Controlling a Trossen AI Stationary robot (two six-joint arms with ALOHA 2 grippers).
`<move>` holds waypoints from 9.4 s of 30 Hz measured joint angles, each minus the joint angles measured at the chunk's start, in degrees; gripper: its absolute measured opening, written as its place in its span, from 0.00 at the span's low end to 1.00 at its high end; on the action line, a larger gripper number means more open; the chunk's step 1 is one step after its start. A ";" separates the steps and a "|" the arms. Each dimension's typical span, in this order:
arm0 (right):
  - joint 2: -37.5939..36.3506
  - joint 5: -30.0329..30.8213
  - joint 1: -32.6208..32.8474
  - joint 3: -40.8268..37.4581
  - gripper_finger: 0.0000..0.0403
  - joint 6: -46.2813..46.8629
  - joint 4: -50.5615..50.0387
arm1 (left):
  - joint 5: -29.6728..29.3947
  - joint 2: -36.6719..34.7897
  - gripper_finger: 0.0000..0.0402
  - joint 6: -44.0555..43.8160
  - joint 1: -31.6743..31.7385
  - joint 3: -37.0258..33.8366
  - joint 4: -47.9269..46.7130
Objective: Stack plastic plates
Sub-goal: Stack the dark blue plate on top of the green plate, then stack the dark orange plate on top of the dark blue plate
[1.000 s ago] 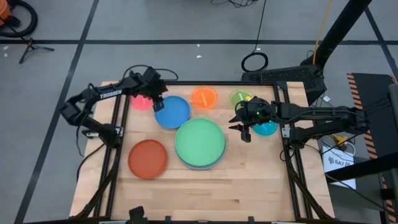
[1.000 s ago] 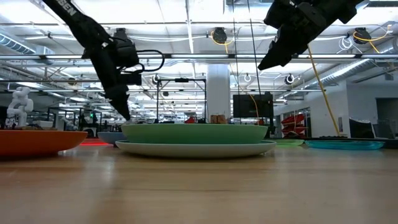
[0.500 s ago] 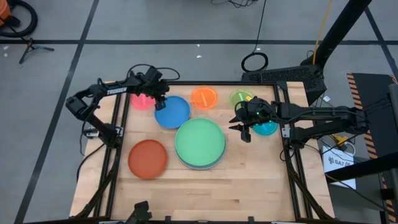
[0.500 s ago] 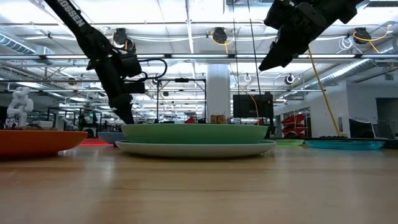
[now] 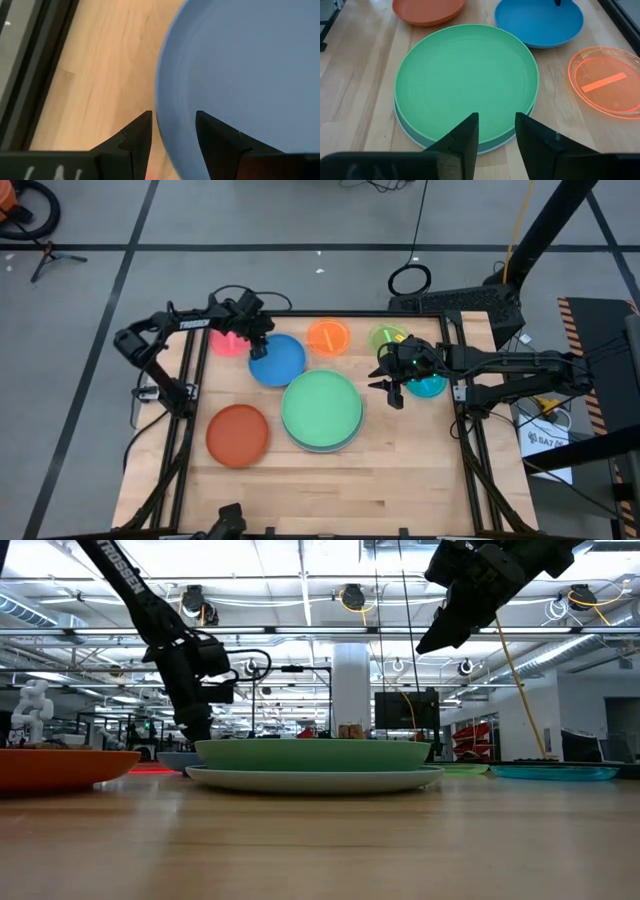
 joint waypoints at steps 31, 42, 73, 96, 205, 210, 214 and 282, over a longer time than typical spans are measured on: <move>0.00 0.00 0.00 0.00 0.30 -0.02 -0.02 | -1.76 1.33 0.32 -2.41 0.00 -0.02 1.59; 0.02 0.00 0.01 0.00 0.30 -0.02 -0.02 | -1.94 1.24 0.14 -3.01 0.00 -0.02 1.63; 0.02 -0.02 0.02 0.00 0.30 0.13 -0.01 | -9.17 -9.97 0.07 -6.37 0.00 -0.04 0.85; 0.02 -0.02 0.02 0.00 0.30 0.15 0.00 | 2.11 -27.74 0.07 -27.98 -9.08 -0.04 0.64; 0.02 -0.17 0.02 0.00 0.30 1.07 -1.27 | -21.32 -5.43 0.08 -52.48 -42.42 -0.02 14.31; 0.02 -0.17 0.02 0.00 0.30 1.07 -1.27 | -21.30 -5.45 0.12 -53.04 -42.42 -0.02 14.31; 0.02 -0.17 0.02 0.00 0.30 1.07 -1.27 | -21.29 -5.45 0.23 -53.40 -42.42 -0.02 14.28; 0.02 -0.17 0.02 0.00 0.30 1.22 -1.99 | -17.67 -5.55 0.41 -35.25 -46.42 10.36 -33.95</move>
